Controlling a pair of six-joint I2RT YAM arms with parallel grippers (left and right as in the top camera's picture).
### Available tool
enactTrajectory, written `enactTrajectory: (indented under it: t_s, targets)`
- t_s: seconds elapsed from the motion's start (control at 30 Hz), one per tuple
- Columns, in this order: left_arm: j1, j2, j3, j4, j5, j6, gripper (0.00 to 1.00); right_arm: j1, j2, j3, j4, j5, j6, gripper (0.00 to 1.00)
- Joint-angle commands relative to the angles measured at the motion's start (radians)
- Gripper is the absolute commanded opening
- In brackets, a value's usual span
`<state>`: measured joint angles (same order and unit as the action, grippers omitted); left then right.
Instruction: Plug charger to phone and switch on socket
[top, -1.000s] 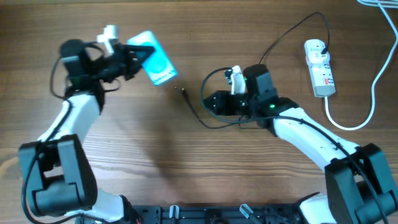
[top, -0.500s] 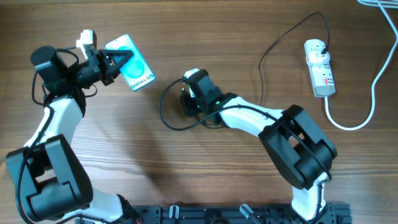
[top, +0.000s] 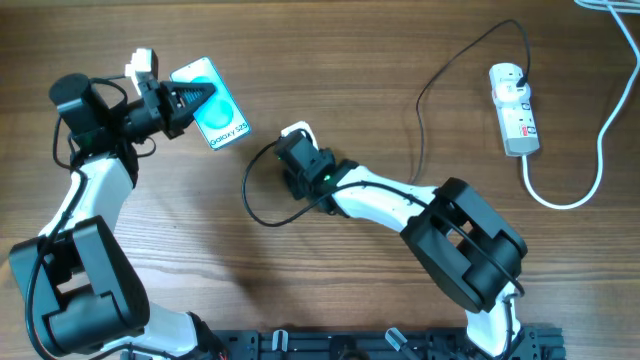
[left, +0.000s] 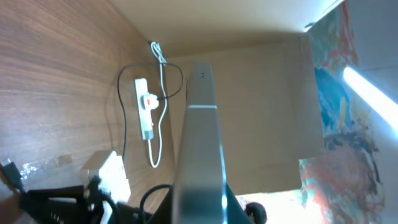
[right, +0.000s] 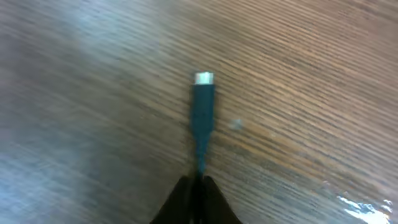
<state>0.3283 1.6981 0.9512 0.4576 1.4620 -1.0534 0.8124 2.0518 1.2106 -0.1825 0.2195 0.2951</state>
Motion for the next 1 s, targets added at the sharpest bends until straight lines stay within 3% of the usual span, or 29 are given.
enactTrajectory:
  t_s: [0.0,0.07,0.13,0.3,0.37,0.5,0.67,0.9,0.97]
  targets:
    - [0.001,-0.002,0.012,0.006,0.076,-0.002,0.04,-0.060,0.039,0.025,-0.120,0.049,0.160,0.05]
    - [0.001,-0.002,0.012,0.006,0.083,-0.002,0.04,-0.098,0.035,0.058,-0.206,0.023,0.191,0.04]
    - [-0.003,-0.002,0.012,0.002,0.082,-0.002,0.04,-0.179,0.032,0.101,-0.418,0.027,0.191,0.04]
    - [-0.043,-0.002,0.012,0.003,0.065,0.010,0.04,-0.257,0.032,0.100,-0.544,-0.035,0.203,0.05]
    - [-0.066,-0.002,0.012,0.003,0.047,0.029,0.04,-0.276,0.032,0.100,-0.542,-0.100,0.202,0.34]
    - [-0.101,-0.002,0.012,0.003,0.002,0.028,0.04,-0.299,0.032,0.100,-0.500,-0.124,0.199,0.47]
    - [-0.117,-0.002,0.012,0.002,-0.011,0.028,0.04,-0.306,0.040,0.100,-0.401,-0.143,0.176,0.47]
    - [-0.117,-0.002,0.012,-0.002,-0.008,0.027,0.04,-0.314,0.097,0.096,-0.403,-0.170,0.203,0.33]
    - [-0.117,-0.002,0.012,-0.002,-0.008,0.027,0.04,-0.327,0.098,0.096,-0.409,-0.183,0.202,0.25]
